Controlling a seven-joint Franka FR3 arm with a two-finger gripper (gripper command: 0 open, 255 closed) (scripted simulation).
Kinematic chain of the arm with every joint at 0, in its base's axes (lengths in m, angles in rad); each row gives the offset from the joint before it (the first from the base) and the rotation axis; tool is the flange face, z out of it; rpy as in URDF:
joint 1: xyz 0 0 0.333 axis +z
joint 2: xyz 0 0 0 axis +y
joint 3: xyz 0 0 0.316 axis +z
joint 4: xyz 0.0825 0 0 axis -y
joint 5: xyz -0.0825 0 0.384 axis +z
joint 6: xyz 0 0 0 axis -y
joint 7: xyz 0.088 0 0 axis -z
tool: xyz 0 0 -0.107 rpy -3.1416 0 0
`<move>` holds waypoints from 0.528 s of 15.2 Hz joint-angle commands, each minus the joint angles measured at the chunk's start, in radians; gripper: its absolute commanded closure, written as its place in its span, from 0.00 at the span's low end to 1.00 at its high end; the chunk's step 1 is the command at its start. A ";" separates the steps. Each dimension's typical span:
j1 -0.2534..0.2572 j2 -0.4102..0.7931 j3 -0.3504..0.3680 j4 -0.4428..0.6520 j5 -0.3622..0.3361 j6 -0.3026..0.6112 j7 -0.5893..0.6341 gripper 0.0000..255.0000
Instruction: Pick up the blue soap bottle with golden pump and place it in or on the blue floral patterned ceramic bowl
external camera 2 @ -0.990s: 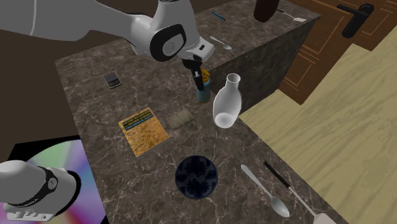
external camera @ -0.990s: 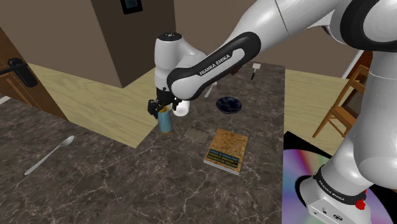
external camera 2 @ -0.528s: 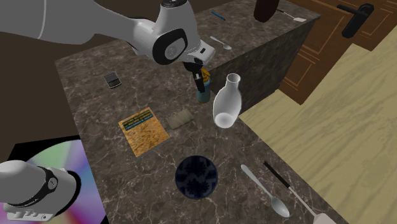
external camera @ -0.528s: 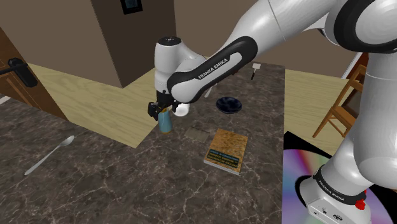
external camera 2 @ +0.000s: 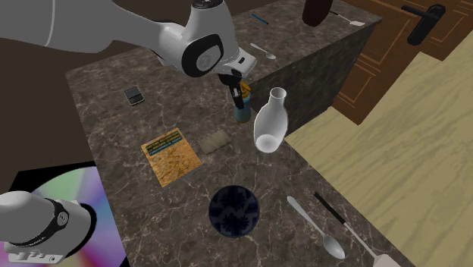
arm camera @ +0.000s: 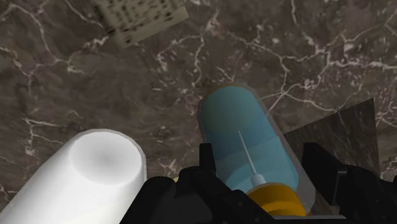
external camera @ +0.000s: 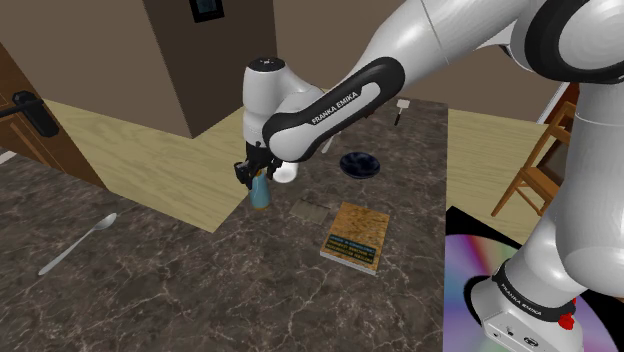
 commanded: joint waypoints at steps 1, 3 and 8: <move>0.000 0.000 0.000 0.000 0.000 0.000 0.000 1.00; 0.000 0.000 0.000 -0.001 0.000 0.000 0.000 1.00; -0.005 -0.028 0.008 0.017 0.017 -0.043 -0.013 1.00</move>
